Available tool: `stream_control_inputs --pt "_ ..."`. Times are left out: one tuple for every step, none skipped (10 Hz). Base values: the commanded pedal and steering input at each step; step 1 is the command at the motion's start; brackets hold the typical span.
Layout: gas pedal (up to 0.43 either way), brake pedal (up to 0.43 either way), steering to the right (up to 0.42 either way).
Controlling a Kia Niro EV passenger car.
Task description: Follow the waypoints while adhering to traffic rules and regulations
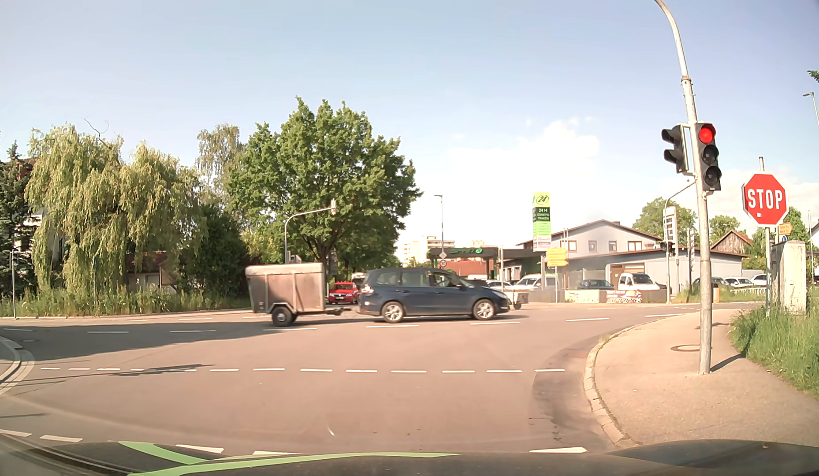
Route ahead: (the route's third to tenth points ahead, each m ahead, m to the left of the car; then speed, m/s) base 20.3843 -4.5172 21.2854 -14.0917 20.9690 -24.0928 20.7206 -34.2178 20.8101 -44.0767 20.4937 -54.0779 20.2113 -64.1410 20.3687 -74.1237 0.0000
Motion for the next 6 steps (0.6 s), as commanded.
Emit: stream_control_inputs --pt "0.0 0.409 0.047" --pt "0.0 0.409 0.047" --pt "0.0 0.402 0.047" --pt "0.0 0.402 0.047" --pt "0.0 0.409 0.047" --pt "0.0 0.409 0.047"
